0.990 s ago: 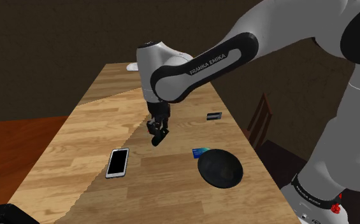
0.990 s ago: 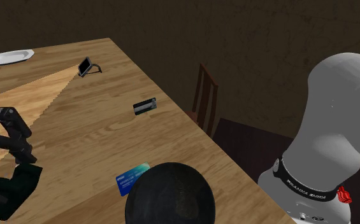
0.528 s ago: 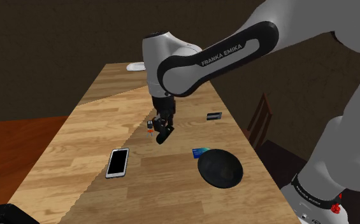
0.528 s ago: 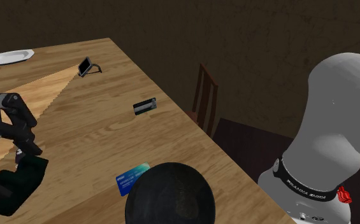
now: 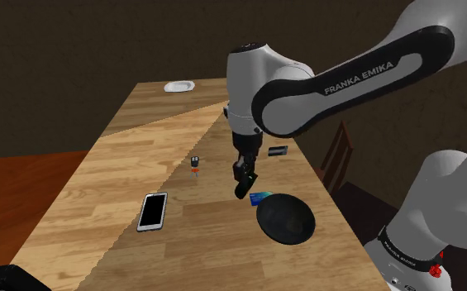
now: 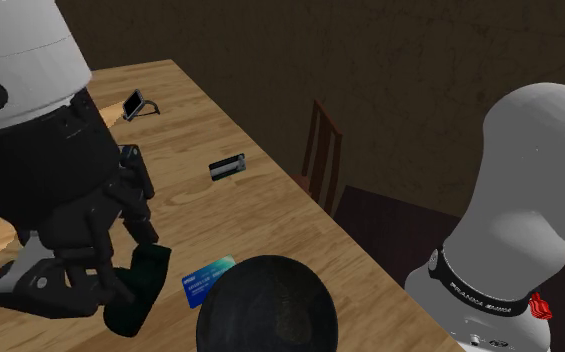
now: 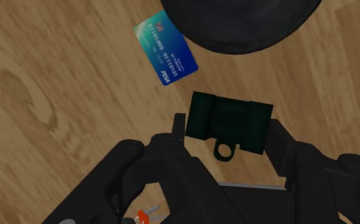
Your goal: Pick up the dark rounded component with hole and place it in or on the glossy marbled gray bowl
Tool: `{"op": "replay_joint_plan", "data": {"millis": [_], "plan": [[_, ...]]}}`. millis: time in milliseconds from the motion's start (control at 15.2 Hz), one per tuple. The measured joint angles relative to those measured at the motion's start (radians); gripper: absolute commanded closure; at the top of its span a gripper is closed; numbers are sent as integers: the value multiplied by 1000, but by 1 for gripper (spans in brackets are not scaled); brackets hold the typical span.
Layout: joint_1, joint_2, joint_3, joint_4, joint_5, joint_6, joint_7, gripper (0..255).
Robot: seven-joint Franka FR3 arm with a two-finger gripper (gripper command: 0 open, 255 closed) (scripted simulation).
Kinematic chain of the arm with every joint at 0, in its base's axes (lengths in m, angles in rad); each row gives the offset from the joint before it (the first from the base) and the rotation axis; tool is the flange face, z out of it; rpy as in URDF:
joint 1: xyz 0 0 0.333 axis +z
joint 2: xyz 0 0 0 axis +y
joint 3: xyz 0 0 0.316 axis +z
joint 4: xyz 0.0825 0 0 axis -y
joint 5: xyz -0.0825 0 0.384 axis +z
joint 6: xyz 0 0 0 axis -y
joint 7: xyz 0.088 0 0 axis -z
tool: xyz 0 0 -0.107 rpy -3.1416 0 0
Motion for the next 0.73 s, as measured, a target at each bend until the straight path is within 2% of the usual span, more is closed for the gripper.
{"op": "replay_joint_plan", "data": {"millis": [198,726], "plan": [[21,-132,-9,-120,41,-9,-20,255],[97,-482,-37,-365,114,-115,-38,255]]}}
